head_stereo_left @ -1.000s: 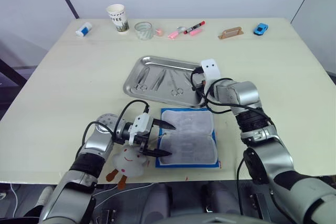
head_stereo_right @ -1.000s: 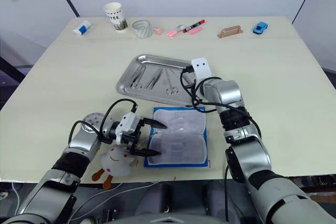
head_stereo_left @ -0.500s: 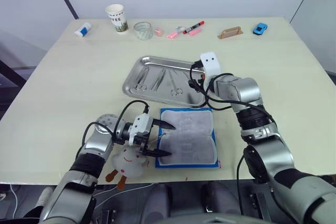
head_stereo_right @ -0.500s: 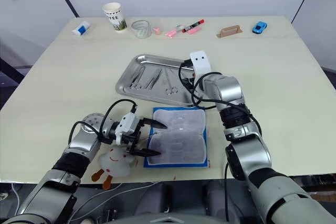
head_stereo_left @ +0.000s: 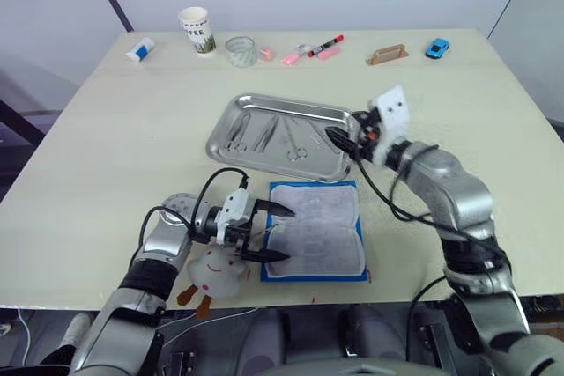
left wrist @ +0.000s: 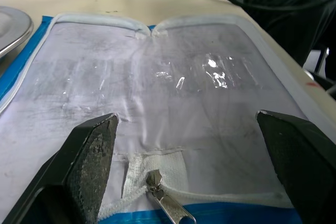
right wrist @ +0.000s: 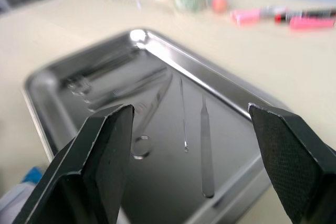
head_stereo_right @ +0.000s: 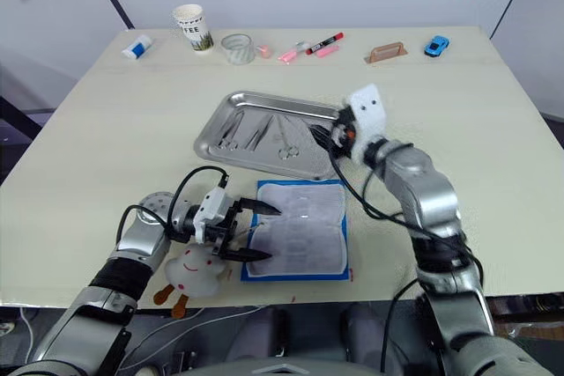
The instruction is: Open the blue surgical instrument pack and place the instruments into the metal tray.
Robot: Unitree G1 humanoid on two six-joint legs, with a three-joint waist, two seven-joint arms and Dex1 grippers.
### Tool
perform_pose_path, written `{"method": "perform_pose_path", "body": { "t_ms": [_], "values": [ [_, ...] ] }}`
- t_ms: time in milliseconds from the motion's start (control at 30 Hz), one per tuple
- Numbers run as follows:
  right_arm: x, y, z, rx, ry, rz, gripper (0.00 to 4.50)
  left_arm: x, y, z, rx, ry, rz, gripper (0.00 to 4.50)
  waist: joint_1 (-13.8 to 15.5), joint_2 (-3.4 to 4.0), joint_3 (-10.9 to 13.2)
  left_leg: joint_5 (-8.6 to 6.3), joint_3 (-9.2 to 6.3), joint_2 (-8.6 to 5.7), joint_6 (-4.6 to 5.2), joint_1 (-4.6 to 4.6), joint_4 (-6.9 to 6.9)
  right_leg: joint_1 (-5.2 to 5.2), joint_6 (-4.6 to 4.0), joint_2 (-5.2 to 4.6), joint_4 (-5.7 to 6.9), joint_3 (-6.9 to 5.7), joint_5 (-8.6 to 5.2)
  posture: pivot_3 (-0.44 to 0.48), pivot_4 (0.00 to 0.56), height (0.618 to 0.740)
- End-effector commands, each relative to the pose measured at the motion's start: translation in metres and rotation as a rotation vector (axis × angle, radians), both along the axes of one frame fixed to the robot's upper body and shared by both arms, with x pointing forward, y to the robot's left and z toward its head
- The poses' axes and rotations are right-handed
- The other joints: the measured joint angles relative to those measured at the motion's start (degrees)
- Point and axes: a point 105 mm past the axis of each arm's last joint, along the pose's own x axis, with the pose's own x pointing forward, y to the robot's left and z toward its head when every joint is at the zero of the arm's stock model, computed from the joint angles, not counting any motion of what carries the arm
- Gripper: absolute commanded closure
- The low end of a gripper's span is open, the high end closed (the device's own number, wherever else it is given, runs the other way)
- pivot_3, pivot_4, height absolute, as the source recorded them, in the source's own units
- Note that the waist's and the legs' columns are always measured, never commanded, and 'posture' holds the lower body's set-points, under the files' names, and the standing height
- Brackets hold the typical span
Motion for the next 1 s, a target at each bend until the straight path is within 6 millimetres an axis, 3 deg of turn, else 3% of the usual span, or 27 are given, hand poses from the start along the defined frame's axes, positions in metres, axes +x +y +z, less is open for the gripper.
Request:
{"method": "perform_pose_path", "body": {
  "t_ms": [33, 200, 333, 433, 667, 767, 1000],
  "values": [
    [-0.021, -0.008, 0.023, 0.078, -0.135, 0.089, 0.66, 0.0, 0.0, 0.013, -0.058, 0.01, 0.01, 0.0, -0.09, -0.02, 0.06, 0.0, 0.04, -0.01, 0.0, 0.0, 0.0, -0.01, 0.01, -0.01, 0.0, 0.03, 0.01, 0.0, 0.15, 0.728],
    [-0.033, -0.028, 0.02, 0.112, -0.144, 0.106, 0.66, 0.002, 0.004, 0.03, -0.113, 0.006, 0.056, 0.0, -0.39, -0.1, 0.23, 0.0, 0.0, 0.03, 0.0, 0.05, 0.0, -0.01, 0.01, 0.1, 0.04, 0.06, 0.0, 0.0, 0.15, 0.728],
    [-0.051, -0.055, 0.012, 0.142, -0.12, 0.111, 0.66, 0.008, 0.014, 0.059, -0.208, -0.025, 0.178, 0.0, -0.15, -0.23, 0.4, 0.0, -0.02, 0.04, 0.0, 0.01, 0.0, -0.01, 0.0, 0.08, 0.0, 0.05, 0.0, 0.0, 0.15, 0.728],
    [-0.062, -0.072, 0.004, 0.161, -0.098, 0.102, 0.05, 0.01, 0.026, 0.066, -0.208, -0.032, 0.289, 0.0, -0.11, -0.26, 0.46, 0.0, 0.0, 0.01, 0.0, -0.01, 0.0, 0.0, 0.02, 0.05, -0.03, 0.14, 0.0, 0.0, 0.15, 0.728],
    [-0.089, -0.112, -0.015, 0.144, -0.047, 0.061, 0.05, 0.012, 0.076, 0.071, -0.208, -0.066, 0.621, 0.0, -0.2, -0.28, 0.52, 0.0, 0.03, 0.01, 0.0, 0.1, -0.03, 0.02, 0.03, 0.06, 0.02, 0.18, -0.01, 0.0, 0.15, 0.728],
    [-0.101, -0.125, -0.027, 0.121, -0.016, 0.046, 0.05, 0.004, 0.096, 0.068, -0.19, -0.067, 0.716, 0.0, -0.08, -0.31, 0.56, 0.0, 0.04, 0.01, 0.0, 0.11, -0.04, 0.04, 0.03, 0.03, 0.02, 0.18, -0.01, 0.0, 0.15, 0.728],
    [-0.131, -0.151, -0.055, 0.045, 0.049, 0.041, 0.05, -0.014, 0.137, 0.037, -0.049, -0.029, 0.911, 0.0, 0.03, -0.36, 0.6, 0.0, 0.09, -0.01, -0.01, 0.14, -0.05, 0.04, 0.05, -0.05, 0.0, 0.17, -0.03, 0.0, 0.15, 0.728]
  ]
}}
